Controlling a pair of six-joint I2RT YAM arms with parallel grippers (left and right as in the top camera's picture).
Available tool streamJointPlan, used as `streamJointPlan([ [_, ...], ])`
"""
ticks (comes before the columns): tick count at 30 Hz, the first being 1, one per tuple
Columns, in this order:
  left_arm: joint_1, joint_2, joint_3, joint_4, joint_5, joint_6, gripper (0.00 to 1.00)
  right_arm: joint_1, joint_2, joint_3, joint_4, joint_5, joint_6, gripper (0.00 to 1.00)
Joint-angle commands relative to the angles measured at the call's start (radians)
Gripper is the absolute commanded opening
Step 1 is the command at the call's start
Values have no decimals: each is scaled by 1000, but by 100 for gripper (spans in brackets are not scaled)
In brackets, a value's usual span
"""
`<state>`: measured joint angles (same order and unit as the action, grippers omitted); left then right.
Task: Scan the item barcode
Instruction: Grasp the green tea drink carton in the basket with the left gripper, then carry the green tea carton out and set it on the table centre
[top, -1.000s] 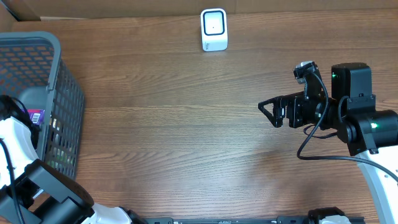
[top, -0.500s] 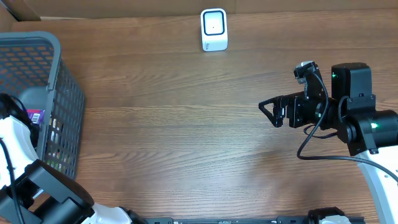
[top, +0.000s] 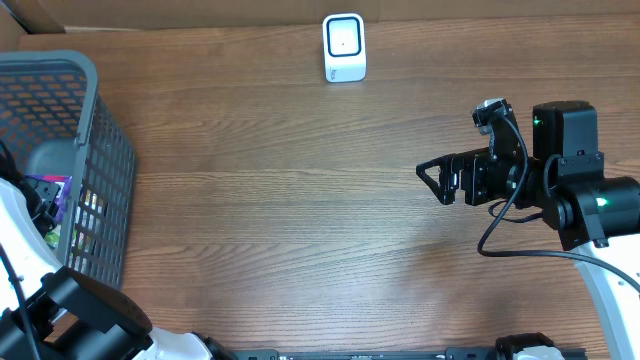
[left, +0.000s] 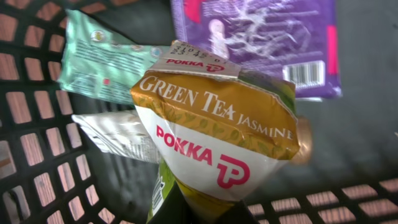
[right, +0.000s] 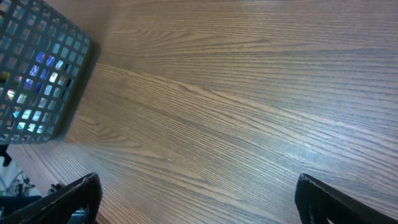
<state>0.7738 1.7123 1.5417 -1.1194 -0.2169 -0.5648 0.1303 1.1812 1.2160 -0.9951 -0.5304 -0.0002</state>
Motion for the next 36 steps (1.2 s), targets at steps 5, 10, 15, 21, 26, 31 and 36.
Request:
streamJointPlan([
  [5,-59,-65,255,-47,35,95,4,-6,-5,29,4,17,-8,100],
  [10,-150,-115,447,-71,84,179,4,-6,-5,29,5,17,-8,100],
  [15,-324,-180,550,-85,81,281,4,-6,-5,29,4,17,-8,100],
  [21,-595,-243,552,-116,50,266,4,-6,-5,29,1,17,-8,100],
  [26,-815,-206,504,-215,53,126,4,-6,-5,29,0,17,-7,100],
  [31,-986,-136,323,-191,65,-46,4,-6,-5,29,-11,17,-7,100],
  [36,-1122,-43,118,0,118,-130,4,-6,-5,29,-21,17,-7,100],
])
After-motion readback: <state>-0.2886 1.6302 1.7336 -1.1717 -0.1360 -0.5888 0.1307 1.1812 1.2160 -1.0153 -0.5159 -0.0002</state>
